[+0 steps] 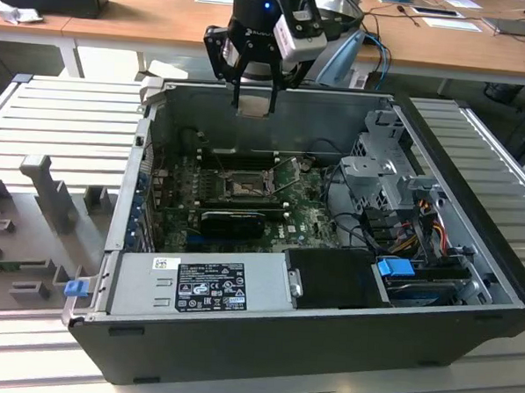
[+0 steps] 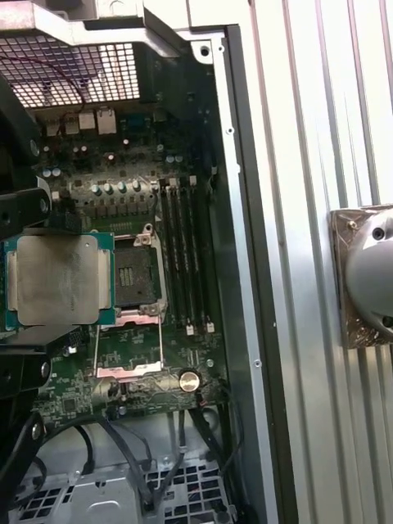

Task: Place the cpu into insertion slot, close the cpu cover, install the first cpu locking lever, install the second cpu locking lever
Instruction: 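Place the cpu into insertion slot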

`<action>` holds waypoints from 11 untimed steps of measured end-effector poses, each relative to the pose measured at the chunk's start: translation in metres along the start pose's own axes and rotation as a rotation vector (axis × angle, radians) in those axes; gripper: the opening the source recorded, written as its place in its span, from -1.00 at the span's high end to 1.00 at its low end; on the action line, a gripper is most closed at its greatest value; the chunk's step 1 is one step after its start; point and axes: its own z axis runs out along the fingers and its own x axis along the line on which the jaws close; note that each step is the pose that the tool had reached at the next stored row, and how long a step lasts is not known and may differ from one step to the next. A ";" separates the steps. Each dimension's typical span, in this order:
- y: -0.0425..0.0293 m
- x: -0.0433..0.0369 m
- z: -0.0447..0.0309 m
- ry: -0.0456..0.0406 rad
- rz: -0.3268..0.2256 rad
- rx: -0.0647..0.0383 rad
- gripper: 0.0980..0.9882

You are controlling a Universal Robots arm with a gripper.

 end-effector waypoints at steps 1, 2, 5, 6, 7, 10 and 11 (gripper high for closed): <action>0.0000 0.0000 0.0000 -0.0004 0.004 0.000 0.03; 0.0000 0.0000 0.0001 -0.0006 0.006 0.000 0.03; 0.0000 0.0000 0.0002 -0.0020 0.023 0.000 0.03; 0.0000 0.0000 0.0003 -0.0027 0.031 -0.001 0.03; 0.0000 0.0000 0.0003 -0.0030 0.033 -0.001 0.03; 0.0000 0.0000 0.0004 -0.0039 0.044 -0.001 0.03; 0.0000 0.0000 0.0004 -0.0043 0.047 -0.001 0.03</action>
